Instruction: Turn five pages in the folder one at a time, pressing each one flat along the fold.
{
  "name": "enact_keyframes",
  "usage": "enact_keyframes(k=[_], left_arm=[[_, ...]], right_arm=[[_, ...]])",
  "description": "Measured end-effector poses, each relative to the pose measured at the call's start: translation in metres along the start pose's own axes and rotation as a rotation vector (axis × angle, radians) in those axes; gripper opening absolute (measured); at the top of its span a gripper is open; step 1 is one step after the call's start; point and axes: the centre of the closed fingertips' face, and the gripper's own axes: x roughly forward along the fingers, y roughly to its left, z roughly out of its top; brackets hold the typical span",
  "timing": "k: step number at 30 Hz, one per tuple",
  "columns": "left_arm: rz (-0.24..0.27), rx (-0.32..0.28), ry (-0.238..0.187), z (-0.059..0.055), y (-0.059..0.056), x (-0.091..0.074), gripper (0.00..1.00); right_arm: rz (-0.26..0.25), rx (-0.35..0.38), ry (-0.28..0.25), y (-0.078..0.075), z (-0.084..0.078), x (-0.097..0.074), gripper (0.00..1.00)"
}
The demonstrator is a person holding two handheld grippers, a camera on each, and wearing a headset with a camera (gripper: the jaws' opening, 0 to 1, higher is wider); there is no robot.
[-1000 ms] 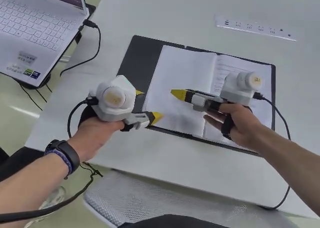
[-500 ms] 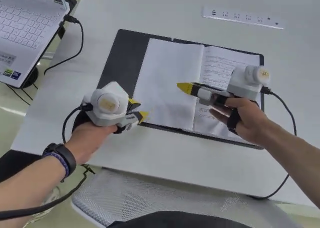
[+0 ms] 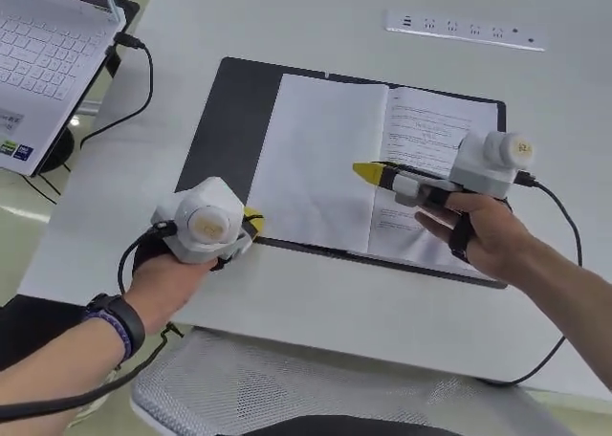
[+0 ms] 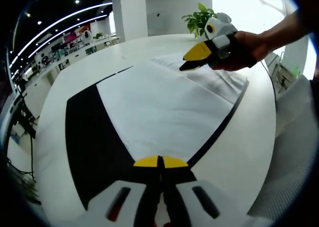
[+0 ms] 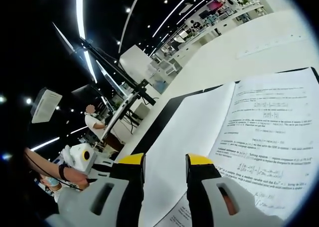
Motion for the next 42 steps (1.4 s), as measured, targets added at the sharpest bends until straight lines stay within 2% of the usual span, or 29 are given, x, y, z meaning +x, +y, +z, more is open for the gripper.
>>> enact_keyframes(k=[8,10,13,16,19,23,31,42], left_arm=[[-0.005,-0.019,0.004,0.0,0.002,0.002,0.0],[-0.007,-0.023,0.003,0.0,0.002,0.003,0.0],[-0.008,-0.03,0.002,-0.001,0.003,0.003,0.0],[-0.008,-0.038,0.004,-0.001,0.004,0.004,0.0],[-0.011,-0.047,0.003,-0.002,0.004,0.004,0.0],[-0.021,-0.059,0.003,-0.002,0.005,0.005,0.0],[-0.013,-0.066,0.004,-0.002,0.006,0.006,0.0],[-0.019,-0.071,0.004,-0.001,0.007,0.007,0.0]], right_arm=[[-0.009,-0.05,-0.004,-0.014,0.014,0.002,0.26],[-0.01,-0.047,-0.03,-0.018,0.022,0.004,0.24],[-0.026,-0.056,-0.041,-0.027,0.03,0.008,0.21],[-0.043,-0.066,-0.044,-0.036,0.035,0.012,0.15],[-0.054,-0.045,-0.066,-0.046,0.04,0.015,0.07],[-0.06,-0.031,-0.068,-0.062,0.042,0.018,0.02],[-0.056,-0.056,-0.033,-0.064,0.032,0.022,0.0],[-0.027,-0.083,-0.042,-0.063,0.031,0.022,0.0]])
